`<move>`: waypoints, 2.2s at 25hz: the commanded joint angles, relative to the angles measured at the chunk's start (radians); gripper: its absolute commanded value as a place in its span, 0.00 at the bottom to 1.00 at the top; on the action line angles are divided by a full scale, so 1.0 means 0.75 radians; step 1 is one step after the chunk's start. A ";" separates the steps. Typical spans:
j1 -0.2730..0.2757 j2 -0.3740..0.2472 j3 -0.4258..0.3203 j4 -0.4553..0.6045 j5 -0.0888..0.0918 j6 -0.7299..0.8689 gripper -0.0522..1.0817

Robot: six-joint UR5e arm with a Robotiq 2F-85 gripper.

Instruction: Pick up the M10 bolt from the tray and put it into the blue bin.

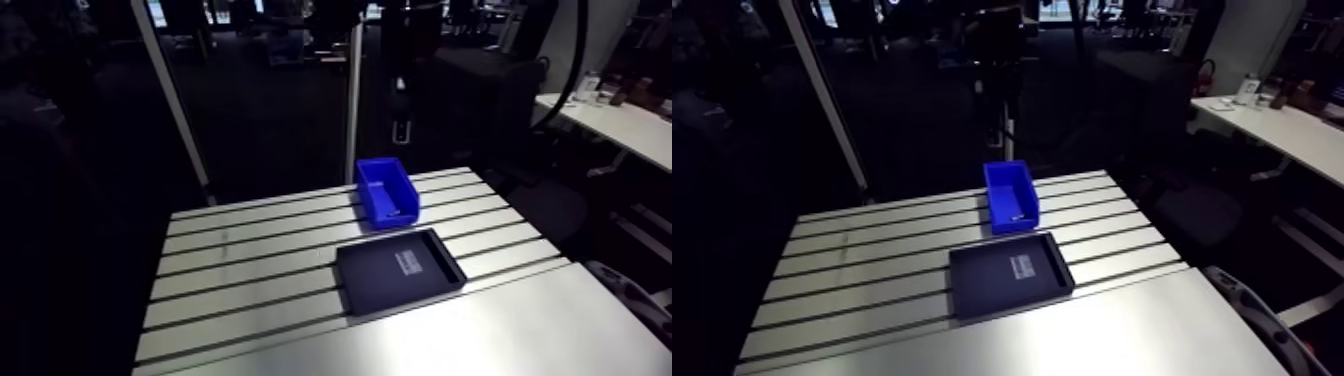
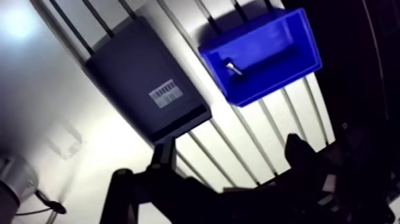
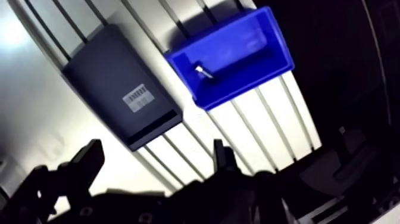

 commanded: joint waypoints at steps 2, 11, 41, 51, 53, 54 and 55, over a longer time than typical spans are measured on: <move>0.028 -0.200 0.007 0.277 0.082 0.862 0.05; 0.030 -0.317 0.025 0.273 0.168 1.335 0.05; 0.040 -0.391 0.003 0.353 0.164 1.316 0.05; 0.062 -0.387 0.005 0.351 0.164 1.316 0.05; 0.071 -0.385 0.005 0.351 0.164 1.316 0.05; 0.077 -0.385 0.007 0.353 0.164 1.316 0.05; 0.081 -0.385 0.007 0.353 0.164 1.316 0.05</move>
